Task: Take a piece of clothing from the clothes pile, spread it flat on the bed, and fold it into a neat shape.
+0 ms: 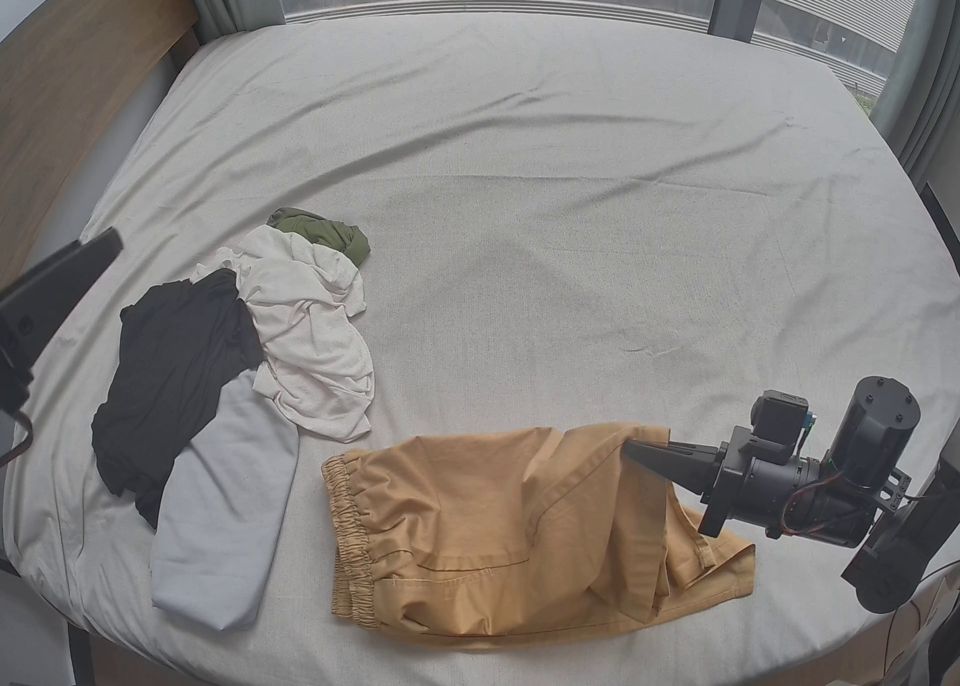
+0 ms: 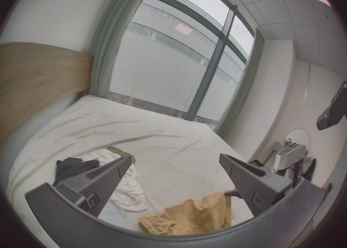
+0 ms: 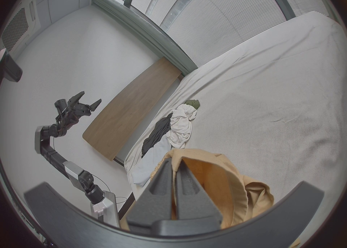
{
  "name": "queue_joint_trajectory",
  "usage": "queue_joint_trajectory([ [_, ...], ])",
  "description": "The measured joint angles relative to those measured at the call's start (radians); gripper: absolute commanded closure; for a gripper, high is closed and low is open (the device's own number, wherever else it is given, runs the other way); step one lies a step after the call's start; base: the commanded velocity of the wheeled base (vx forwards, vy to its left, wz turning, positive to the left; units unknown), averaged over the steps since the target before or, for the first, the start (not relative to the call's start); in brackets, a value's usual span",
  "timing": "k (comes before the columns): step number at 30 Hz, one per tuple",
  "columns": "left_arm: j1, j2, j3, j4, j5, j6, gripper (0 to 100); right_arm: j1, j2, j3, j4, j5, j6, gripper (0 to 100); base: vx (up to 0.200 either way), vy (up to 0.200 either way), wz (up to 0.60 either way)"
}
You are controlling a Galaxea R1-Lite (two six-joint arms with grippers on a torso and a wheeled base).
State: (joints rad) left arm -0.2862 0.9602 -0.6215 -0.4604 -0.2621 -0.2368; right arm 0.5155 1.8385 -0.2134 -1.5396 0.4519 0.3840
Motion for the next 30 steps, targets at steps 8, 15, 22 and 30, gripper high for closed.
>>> queue_joint_trajectory([
  [8, -0.007, 0.093, 0.088, -0.010, -0.079, -0.020, 0, -0.042, -0.019, 0.006, 0.000, 0.013, 0.008, 100, 0.000, 0.000, 0.00],
  [15, 0.032, 0.149, 0.159, -0.011, -0.130, -0.066, 0, -0.066, 0.006, 0.007, 0.000, 0.016, 0.011, 100, 0.000, 0.000, 0.00],
  [22, 0.078, 0.231, 0.216, -0.013, -0.173, -0.075, 0, -0.081, 0.023, -0.001, 0.000, 0.017, 0.010, 100, 0.000, 0.000, 0.00],
  [30, 0.084, 0.319, 0.275, -0.020, -0.215, -0.073, 0, -0.084, 0.030, -0.002, 0.000, 0.017, 0.010, 100, 0.000, 0.000, 0.00],
])
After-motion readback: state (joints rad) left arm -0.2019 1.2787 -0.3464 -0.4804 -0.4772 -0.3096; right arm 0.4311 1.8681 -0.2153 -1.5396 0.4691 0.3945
